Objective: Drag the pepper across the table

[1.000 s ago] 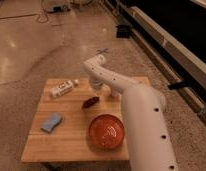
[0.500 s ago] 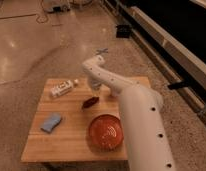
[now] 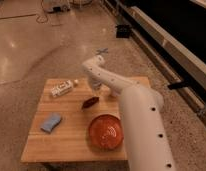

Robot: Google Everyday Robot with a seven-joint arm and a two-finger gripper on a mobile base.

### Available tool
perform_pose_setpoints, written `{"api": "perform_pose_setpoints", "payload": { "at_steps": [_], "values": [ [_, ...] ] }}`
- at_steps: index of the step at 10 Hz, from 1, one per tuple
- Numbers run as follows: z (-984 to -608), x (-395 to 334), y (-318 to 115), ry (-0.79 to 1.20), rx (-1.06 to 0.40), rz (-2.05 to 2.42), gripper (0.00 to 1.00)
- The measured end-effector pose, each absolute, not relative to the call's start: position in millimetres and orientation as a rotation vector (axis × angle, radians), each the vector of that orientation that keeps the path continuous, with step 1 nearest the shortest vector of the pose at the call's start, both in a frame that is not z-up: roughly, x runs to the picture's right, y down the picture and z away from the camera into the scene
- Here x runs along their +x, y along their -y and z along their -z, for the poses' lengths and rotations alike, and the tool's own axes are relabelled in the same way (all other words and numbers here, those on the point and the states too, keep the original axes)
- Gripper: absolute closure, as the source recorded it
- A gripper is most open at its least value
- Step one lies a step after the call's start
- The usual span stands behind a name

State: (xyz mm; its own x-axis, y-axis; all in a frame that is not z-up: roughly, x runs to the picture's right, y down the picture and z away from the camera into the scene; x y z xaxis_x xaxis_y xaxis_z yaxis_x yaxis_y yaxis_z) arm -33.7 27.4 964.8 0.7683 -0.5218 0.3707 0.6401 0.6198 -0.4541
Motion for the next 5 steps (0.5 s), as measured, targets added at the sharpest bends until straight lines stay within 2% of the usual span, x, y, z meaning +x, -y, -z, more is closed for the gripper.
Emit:
{"api": "perform_pose_setpoints", "payload": {
  "at_steps": [5],
  "values": [
    [-967, -31, -26, 0.207, -0.608, 0.656, 0.59]
  ]
}}
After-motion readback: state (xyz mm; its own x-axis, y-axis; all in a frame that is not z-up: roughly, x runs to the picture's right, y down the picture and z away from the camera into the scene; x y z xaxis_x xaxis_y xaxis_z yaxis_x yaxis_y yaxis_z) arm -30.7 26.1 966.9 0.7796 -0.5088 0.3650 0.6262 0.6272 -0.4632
